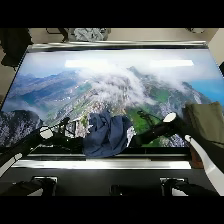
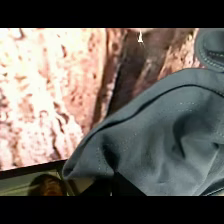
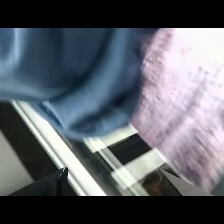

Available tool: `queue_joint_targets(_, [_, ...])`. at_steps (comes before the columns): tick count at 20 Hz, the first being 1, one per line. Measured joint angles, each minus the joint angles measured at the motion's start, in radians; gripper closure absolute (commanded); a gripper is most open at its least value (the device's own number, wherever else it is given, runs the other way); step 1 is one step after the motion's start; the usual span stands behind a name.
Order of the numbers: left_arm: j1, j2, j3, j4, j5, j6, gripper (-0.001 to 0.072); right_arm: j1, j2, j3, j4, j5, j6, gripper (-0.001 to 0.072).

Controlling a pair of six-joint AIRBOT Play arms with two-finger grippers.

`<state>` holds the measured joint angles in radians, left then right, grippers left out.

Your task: Fold the shirts.

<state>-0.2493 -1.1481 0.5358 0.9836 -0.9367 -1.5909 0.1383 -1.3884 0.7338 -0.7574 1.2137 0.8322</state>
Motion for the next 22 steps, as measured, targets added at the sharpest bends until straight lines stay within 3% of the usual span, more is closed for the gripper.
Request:
queue_joint_targets(3, [0.0,0.03,-0.001,0.025,0.005,-0.003,0.0674,0.095,0.002,-0.015,0.045,-0.098,0.047,0.0055])
queue_joint_targets(4, [0.002,0.041,-0.001,0.023,0.003,-0.003,0.0674,0.118,0.002,-0.017,0.055,-0.129,0.06,0.022])
queue_joint_targets(5, [0.002,0.05,0.0,0.018,0.004,-0.003,0.0674,0.141,0.002,-0.019,0.06,-0.18,0.073,0.057])
queue_joint_targets(6, [0.001,0.057,0.001,0.014,0.001,-0.003,0.0675,0.157,0.0,-0.022,0.056,-0.224,0.086,0.0666])
queue_joint_targets(10, [0.0,0.09,0.051,0.009,-0.006,0.013,0.0677,0.183,0.016,0.03,0.064,-0.257,0.075,0.0666])
queue_joint_targets(13, [0.0,0.161,0.196,0.007,-0.008,0.066,0.0677,0.191,0.102,0.183,-0.101,-0.19,0.054,0.0666])
queue_joint_targets(17, [-0.003,0.286,0.549,0.005,0.029,0.109,0.0677,0.193,0.317,0.554,-0.388,-0.153,0.047,0.0666])
queue_joint_targets(22, [-0.081,0.377,1.027,0.0,0.168,0.122,0.0677,0.196,0.563,0.963,-0.482,-0.27,0.077,0.0666])
